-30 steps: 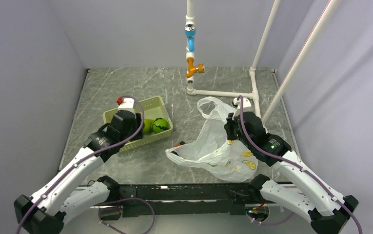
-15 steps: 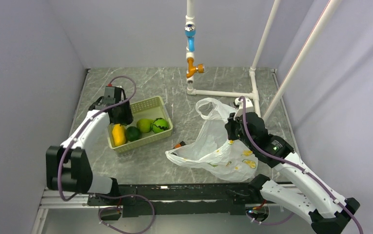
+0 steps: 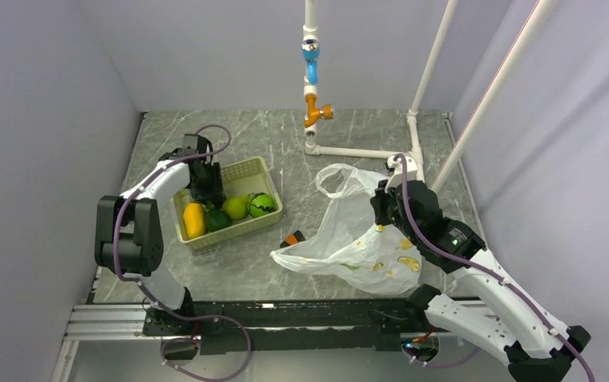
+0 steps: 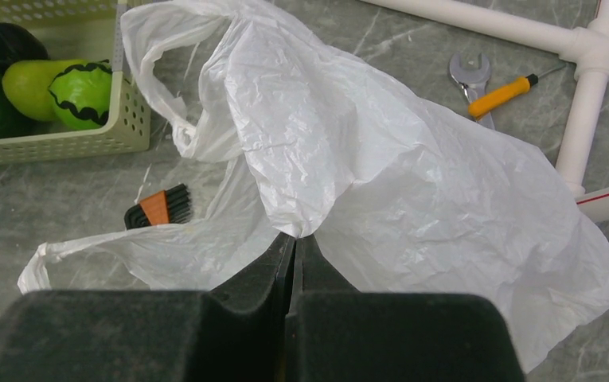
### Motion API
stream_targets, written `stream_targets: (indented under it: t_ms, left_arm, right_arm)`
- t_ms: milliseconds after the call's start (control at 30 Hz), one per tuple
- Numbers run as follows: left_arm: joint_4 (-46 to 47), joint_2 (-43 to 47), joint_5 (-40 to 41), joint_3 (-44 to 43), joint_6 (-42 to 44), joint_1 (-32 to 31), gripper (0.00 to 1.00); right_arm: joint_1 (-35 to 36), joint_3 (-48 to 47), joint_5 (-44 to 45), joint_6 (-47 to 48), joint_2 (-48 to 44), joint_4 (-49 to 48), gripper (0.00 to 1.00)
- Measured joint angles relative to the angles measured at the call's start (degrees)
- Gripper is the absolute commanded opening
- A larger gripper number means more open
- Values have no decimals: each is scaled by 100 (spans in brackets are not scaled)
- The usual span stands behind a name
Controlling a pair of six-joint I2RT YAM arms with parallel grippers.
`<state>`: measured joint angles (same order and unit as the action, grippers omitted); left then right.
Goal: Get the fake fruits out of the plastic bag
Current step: Place the fake fruit in the bin.
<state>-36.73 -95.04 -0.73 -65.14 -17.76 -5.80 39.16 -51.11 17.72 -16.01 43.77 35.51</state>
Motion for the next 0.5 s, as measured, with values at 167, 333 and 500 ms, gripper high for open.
stream_targets:
  t_ms: [167,333,500]
  left_arm:
    - [105,0,-136,122,-31,13,72]
    - [192,15,-291,310,-129,15,90]
    - [151,225,-297,323,-136,11,90]
  right_arm:
    - [0,-144,2,7,31,4,0]
    - [0,-146,4,-50,-116,11,0]
    - [0,-146,0,-96,-120,13,0]
